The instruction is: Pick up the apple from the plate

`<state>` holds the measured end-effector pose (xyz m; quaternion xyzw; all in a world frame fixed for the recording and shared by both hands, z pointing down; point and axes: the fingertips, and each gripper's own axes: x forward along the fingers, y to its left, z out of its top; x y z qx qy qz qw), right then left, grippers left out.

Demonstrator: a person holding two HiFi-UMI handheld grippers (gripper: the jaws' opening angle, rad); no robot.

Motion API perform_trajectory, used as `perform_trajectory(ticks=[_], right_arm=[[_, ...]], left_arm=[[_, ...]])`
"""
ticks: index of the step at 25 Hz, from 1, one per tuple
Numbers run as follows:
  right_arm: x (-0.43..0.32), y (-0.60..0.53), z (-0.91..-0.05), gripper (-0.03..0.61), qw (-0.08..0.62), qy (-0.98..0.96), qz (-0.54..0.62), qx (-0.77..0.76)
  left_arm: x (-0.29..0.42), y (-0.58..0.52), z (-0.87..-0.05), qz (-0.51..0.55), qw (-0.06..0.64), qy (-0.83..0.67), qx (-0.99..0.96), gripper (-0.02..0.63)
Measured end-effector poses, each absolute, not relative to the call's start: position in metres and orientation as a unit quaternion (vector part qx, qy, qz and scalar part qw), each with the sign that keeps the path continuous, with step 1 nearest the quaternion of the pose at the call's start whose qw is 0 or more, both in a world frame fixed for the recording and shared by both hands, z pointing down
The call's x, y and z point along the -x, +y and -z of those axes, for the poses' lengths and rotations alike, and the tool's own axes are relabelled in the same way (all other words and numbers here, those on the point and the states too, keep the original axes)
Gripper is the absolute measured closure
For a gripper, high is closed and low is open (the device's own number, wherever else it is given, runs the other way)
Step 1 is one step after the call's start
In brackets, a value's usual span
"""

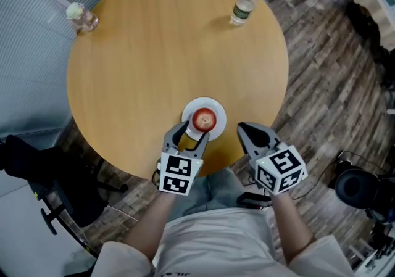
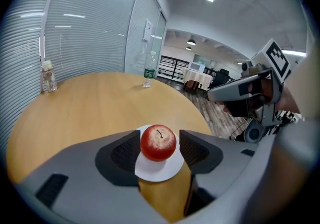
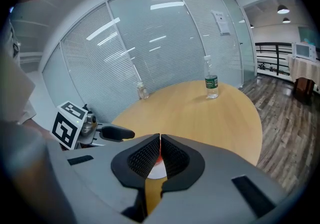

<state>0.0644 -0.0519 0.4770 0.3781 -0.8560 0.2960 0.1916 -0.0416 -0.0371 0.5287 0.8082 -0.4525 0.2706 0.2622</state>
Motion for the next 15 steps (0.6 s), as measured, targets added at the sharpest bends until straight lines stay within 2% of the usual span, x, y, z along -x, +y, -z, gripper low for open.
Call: perform_trajectory(ticks=[5, 8, 15], right_arm=[[-0.070, -0.050, -0.484, 0.548, 0.197, -0.851, -0.307, -0.379], [-0.072, -0.048, -0.488, 0.548, 0.201, -0.848, -0.312, -0.379], [-0.076, -0.047, -0.494, 0.548, 0.206, -0.842, -0.322, -0.380]], left_arm=[[0.030, -0.039, -0.552, -0.295, 0.265, -0.436, -0.808, 0.279], [0.027, -0.038, -0.571, -0.313, 0.260, -0.431, -0.805, 0.243], [0.018, -0.046, -0.588, -0.320, 0.263, -0.431, -0.802, 0.219]])
